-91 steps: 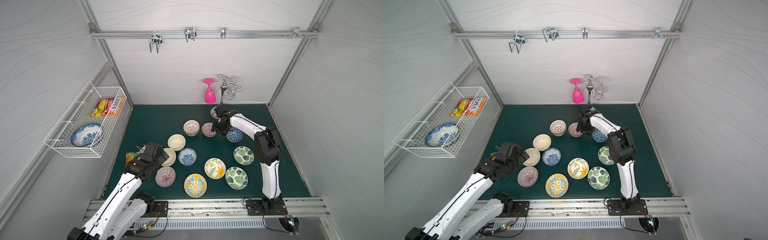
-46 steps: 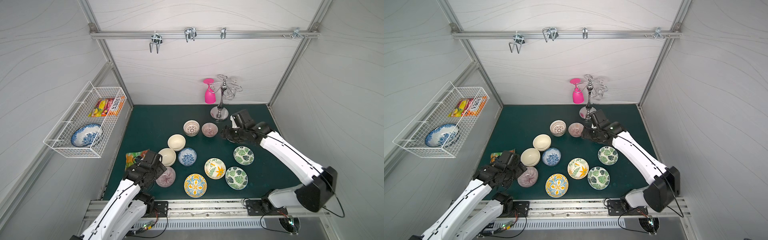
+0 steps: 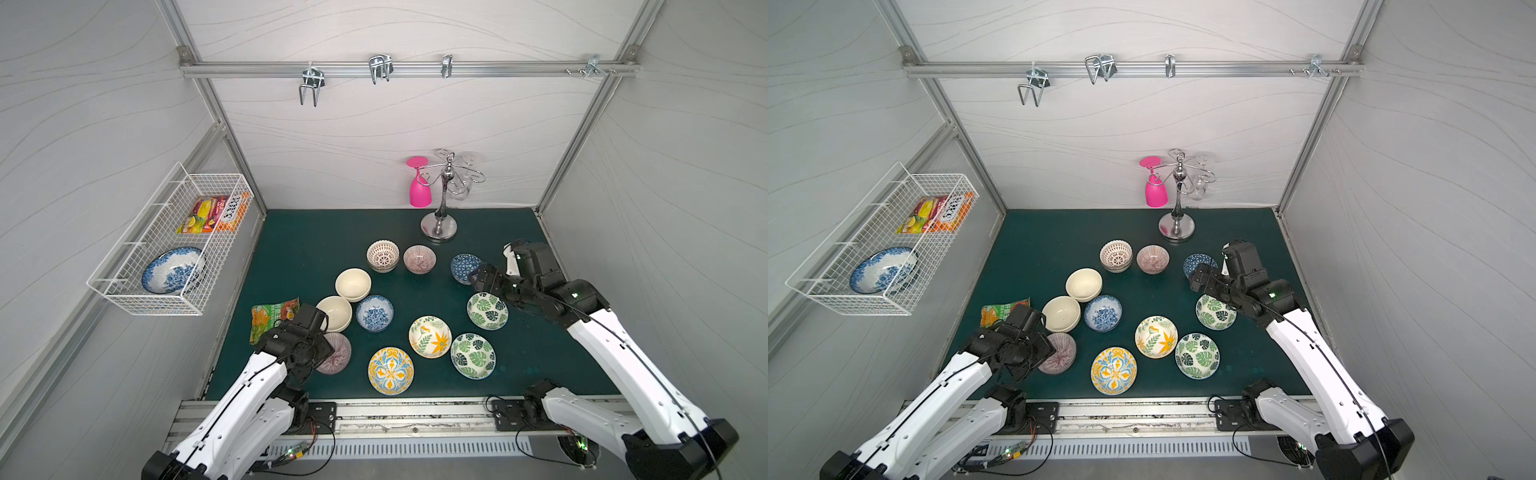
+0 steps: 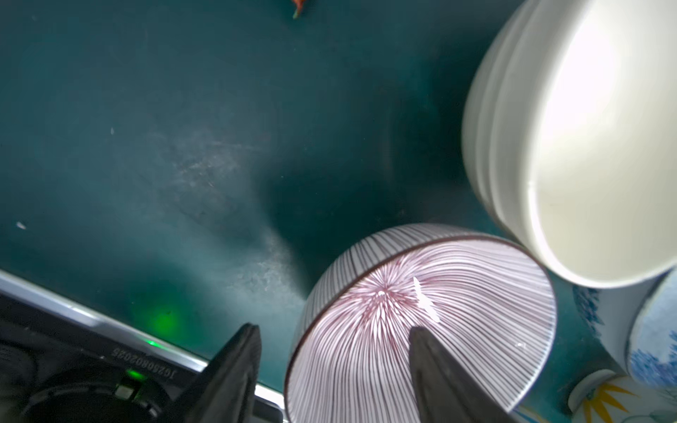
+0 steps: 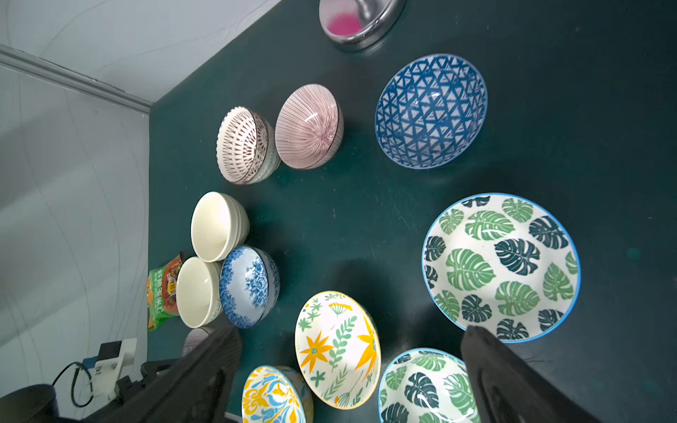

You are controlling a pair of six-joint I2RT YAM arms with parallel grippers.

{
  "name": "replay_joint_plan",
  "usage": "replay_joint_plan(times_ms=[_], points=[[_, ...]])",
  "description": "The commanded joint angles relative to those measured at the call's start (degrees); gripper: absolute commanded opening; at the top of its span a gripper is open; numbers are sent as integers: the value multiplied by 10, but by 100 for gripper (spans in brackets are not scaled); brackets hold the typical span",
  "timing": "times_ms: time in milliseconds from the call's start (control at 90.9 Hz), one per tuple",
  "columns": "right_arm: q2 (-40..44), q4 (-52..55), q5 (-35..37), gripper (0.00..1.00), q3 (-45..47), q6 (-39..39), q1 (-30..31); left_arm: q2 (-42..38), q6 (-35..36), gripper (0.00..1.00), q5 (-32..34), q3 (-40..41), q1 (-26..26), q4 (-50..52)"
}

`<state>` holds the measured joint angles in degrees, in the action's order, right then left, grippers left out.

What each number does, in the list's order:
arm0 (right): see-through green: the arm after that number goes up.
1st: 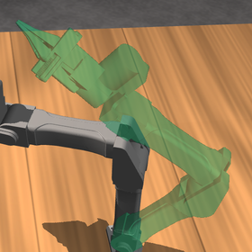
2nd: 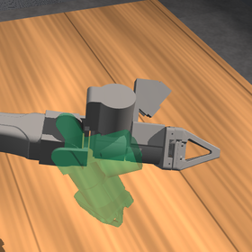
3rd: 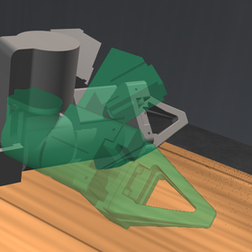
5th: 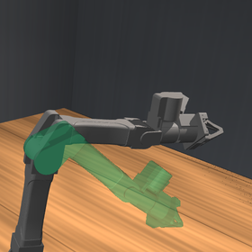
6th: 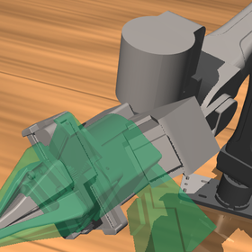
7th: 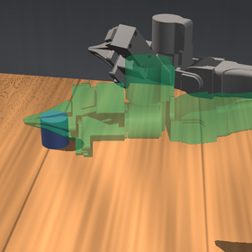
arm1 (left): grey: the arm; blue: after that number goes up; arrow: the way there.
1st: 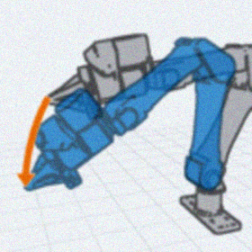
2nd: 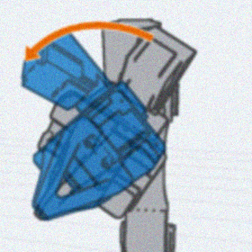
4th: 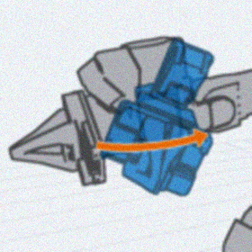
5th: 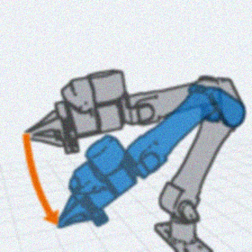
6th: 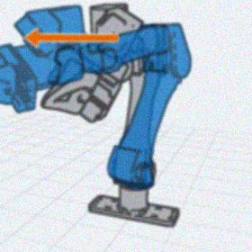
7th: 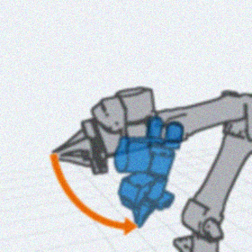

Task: Stack the bowls
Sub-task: Pick up the bowl from the center of the board.

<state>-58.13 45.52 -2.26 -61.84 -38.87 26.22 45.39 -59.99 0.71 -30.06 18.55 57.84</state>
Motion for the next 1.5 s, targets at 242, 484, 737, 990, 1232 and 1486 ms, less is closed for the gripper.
replay_joint_plan(times_ms=[242, 484, 737, 990, 1232, 1486], points=[[-66, -15, 23, 99, -17, -11, 85, -5, 10, 47, -13, 7, 1, -24], [-110, -36, 24, 99, -35, -21, 119, 21, 19, 34, -15, 2, 1, -29], [-138, -27, 21, 99, -65, -20, 143, 31, 29, 17, -25, -6, 3, -18], [-152, -20, 8, 99, -76, -24, 173, 17, 25, 0, -26, -20, 15, 7], [-198, -4, -7, 99, -115, -17, 222, -27, 21, 0, -46, -34, 35, 32], [-244, -5, -33, 94, -159, -19, 277, -51, 24, 0, -56, -92, 68, 36]])
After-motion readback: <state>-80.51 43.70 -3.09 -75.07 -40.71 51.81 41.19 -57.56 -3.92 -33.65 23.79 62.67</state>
